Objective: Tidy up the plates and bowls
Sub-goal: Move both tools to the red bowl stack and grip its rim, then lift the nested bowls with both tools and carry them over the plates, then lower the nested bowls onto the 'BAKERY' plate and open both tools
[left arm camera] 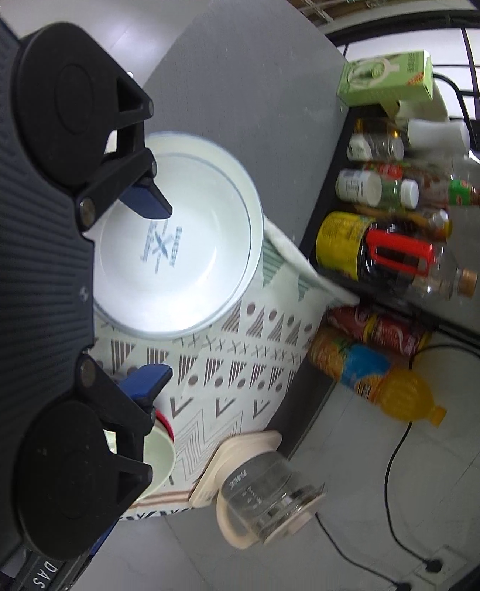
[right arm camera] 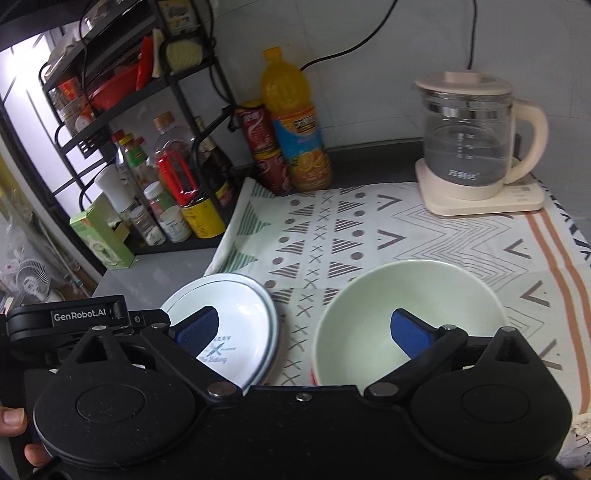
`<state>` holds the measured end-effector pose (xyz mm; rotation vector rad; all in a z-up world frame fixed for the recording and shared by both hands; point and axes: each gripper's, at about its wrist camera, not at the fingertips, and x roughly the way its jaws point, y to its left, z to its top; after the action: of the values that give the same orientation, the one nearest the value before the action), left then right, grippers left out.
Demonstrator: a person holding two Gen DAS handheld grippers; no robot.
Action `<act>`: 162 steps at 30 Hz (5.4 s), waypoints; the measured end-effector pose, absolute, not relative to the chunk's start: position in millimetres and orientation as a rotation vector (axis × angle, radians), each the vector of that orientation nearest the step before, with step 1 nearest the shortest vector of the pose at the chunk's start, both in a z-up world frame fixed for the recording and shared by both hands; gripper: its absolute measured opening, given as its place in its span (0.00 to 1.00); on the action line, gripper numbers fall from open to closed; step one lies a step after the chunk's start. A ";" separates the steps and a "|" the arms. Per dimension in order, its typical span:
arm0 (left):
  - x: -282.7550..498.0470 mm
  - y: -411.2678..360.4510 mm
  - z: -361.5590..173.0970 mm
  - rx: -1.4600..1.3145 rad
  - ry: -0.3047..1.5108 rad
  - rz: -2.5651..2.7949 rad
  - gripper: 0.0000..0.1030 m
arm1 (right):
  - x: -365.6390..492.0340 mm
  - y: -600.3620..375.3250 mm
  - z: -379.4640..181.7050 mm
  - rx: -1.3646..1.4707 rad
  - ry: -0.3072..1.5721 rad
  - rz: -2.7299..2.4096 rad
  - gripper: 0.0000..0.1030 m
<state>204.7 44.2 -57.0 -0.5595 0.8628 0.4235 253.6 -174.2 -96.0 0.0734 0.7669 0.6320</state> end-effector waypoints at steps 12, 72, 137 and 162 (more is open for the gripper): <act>234.7 -5.3 -61.4 -0.501 0.887 0.282 0.84 | 260.2 -227.2 -98.6 0.119 0.750 0.508 1.00; 284.4 -39.0 -143.5 -0.558 1.090 0.172 0.27 | 309.6 -273.1 -192.3 0.292 1.056 0.441 0.37; 202.6 156.8 -99.7 -0.599 1.013 0.268 0.29 | 250.3 -65.7 -132.4 0.170 1.005 0.582 0.37; 218.5 165.2 -124.4 -0.531 1.083 0.103 0.32 | 247.3 -47.9 -156.3 0.192 0.980 0.386 0.33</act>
<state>218.5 165.2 -124.4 -0.5312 1.0831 0.1026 247.3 -47.9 -156.3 0.1919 0.9800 0.3863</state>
